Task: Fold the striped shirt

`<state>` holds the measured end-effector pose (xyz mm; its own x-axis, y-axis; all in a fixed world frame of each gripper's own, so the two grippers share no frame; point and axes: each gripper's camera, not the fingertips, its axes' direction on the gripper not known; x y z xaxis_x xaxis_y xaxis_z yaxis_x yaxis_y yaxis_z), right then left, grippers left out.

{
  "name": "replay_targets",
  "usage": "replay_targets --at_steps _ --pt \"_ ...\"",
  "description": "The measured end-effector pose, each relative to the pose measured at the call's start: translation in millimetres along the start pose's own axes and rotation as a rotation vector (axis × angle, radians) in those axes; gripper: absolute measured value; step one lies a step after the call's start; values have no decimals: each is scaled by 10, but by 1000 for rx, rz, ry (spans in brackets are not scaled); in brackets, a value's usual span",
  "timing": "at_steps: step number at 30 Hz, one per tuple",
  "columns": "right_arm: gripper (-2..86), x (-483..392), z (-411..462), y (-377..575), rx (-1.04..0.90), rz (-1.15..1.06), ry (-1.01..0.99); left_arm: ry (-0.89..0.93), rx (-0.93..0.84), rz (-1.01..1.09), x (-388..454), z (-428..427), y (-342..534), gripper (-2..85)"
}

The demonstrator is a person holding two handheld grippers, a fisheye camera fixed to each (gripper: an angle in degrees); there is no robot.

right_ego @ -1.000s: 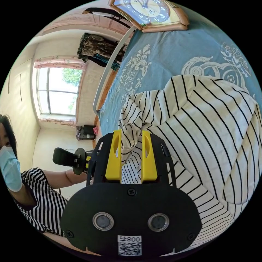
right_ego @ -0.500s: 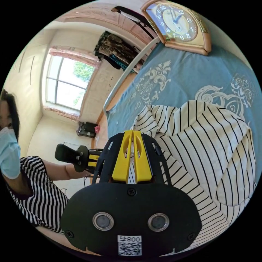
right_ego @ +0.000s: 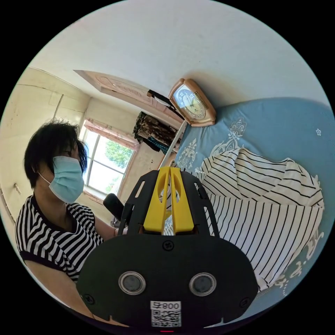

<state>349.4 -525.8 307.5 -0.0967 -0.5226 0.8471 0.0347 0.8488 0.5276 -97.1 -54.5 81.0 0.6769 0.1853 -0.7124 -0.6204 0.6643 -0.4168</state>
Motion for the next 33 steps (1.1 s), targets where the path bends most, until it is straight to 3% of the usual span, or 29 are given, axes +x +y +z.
replay_targets --at_steps 14,33 --pt "1 395 -1647 957 192 248 139 171 -147 188 820 898 -731 6" --pt "1 1245 -2093 1404 69 440 311 184 -428 361 1149 2056 -1225 17"
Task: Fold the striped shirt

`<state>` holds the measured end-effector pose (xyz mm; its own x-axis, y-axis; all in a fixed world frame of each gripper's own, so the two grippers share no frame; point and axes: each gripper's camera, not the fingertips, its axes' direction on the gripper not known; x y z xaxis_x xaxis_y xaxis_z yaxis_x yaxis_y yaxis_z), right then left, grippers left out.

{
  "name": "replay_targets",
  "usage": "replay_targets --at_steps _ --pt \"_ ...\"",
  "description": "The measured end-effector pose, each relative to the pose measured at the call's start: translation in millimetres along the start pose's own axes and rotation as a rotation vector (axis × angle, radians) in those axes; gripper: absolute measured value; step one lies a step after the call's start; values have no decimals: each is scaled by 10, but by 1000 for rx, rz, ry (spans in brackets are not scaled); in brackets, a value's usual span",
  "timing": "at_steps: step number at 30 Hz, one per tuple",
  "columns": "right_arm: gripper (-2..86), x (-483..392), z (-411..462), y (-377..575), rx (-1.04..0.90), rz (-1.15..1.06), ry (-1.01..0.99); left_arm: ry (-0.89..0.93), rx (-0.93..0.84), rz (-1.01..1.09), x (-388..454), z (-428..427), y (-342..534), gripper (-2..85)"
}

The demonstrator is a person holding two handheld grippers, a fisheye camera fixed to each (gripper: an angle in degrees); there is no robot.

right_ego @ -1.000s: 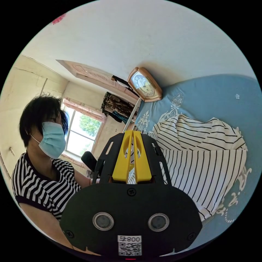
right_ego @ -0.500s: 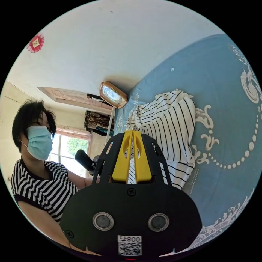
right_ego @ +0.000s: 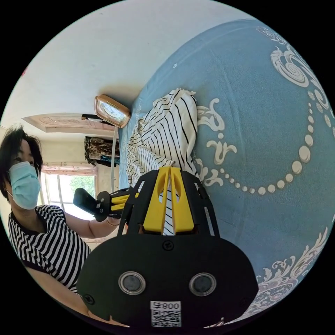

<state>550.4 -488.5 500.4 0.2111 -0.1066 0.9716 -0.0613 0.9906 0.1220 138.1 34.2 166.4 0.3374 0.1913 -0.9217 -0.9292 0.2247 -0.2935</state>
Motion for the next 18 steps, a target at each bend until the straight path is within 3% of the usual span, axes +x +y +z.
replay_targets --at_steps 12,18 --pt "3 -18 244 -202 -2 -11 67 86 -48 -24 -531 174 61 22" --pt "6 -91 413 -271 14 -2 125 173 41 -161 -1092 -11 382 26"
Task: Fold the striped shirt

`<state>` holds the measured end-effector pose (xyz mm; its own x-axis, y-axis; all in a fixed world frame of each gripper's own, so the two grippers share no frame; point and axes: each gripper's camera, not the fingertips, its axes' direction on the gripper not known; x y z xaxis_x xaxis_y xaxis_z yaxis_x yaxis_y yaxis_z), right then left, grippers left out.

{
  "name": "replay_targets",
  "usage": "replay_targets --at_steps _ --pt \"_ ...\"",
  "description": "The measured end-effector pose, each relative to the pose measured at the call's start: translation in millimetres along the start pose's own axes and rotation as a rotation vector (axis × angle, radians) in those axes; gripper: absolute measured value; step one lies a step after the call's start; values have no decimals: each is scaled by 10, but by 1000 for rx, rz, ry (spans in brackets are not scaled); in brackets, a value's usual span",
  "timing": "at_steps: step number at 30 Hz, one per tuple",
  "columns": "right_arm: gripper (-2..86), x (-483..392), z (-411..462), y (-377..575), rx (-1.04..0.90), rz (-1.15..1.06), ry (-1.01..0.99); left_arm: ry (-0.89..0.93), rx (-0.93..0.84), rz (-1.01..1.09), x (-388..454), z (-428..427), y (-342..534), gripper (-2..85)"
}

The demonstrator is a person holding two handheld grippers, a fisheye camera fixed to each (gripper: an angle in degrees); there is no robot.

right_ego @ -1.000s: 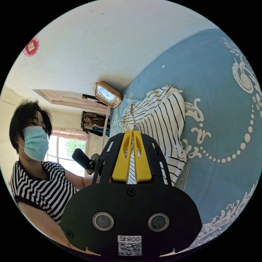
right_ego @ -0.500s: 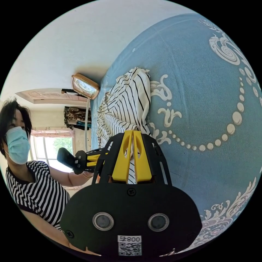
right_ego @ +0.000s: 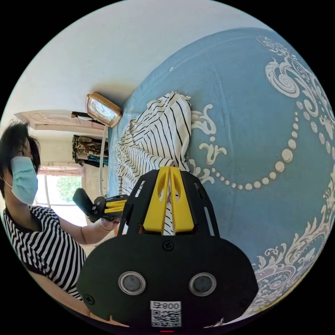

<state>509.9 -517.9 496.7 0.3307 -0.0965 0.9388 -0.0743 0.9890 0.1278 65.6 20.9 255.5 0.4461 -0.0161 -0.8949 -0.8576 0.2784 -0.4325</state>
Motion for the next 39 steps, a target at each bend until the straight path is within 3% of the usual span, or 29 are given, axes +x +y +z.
replay_targets --at_steps 6,11,14,19,23,32,39 --pt "30 -405 247 -213 47 -122 45 13 233 -425 -1081 -662 766 55" --pt "60 -1333 1411 -935 -157 -454 -48 118 491 -894 -2047 -1010 1715 77" --pt "65 -1834 2105 -1304 -245 -591 -75 231 629 -1040 -2392 -1020 2098 82" --pt "69 -2398 3037 -1649 -358 -726 15 360 744 -1138 -2836 -922 2437 81" --pt "77 -2514 3576 -1913 -382 -681 42 434 824 -1180 -3157 -863 2646 64" --pt "26 -2493 4522 -2332 -488 -567 15 445 842 -1145 -3633 -953 2996 16" --pt "6 -2660 4730 -2669 -436 -602 -82 401 839 -1084 -3844 -1099 3312 11"
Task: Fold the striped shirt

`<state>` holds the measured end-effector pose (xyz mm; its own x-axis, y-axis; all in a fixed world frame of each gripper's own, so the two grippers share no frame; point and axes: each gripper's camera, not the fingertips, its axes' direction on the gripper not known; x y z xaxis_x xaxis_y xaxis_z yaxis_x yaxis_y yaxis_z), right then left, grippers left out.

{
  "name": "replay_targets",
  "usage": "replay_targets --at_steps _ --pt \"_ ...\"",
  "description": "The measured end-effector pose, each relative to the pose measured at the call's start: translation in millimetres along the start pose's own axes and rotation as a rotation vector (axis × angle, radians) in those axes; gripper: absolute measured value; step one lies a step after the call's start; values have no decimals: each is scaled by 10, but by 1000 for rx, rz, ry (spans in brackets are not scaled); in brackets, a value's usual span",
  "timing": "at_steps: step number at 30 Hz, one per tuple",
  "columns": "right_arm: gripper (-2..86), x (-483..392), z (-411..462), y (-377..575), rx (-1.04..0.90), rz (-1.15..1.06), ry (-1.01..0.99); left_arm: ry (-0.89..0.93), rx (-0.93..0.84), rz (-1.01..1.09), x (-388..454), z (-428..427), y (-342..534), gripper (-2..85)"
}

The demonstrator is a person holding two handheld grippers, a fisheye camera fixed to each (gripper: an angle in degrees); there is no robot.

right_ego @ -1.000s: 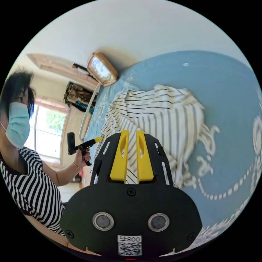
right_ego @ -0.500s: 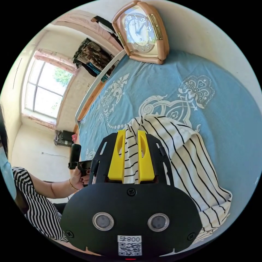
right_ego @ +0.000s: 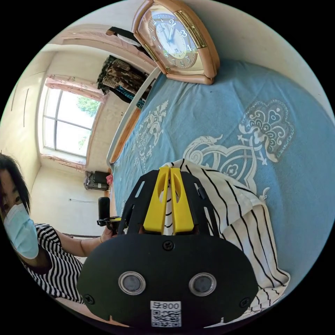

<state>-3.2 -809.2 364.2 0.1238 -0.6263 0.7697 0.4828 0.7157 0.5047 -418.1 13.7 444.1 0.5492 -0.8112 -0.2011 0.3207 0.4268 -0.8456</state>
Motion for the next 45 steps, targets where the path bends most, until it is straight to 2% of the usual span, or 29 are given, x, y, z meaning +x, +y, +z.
replay_targets --at_steps 6,10,13,16,21,25,34,40,45 --pt "11 207 248 -357 -72 19 -60 100 70 -41 -333 -234 -149 15" --pt "31 474 448 -514 -154 72 -183 215 106 -151 -654 -283 -197 28" --pt "56 501 384 -462 -106 46 -174 250 133 -139 -741 -342 -214 51" --pt "77 463 345 -389 -48 23 -132 230 108 -105 -758 -370 -246 74" --pt "82 263 698 -450 -157 -52 4 161 49 -44 -725 -367 -349 71" --pt "34 217 876 -471 -187 -64 88 113 30 -62 -786 -379 -410 31" --pt "4 105 578 -481 -2 -112 -125 226 127 -46 -939 -629 -366 11" --pt "4 136 879 -476 -107 -59 -32 196 140 -99 -1103 -641 -356 12" --pt "8 -8 787 -407 -118 -81 68 188 152 -117 -1147 -648 -305 15"
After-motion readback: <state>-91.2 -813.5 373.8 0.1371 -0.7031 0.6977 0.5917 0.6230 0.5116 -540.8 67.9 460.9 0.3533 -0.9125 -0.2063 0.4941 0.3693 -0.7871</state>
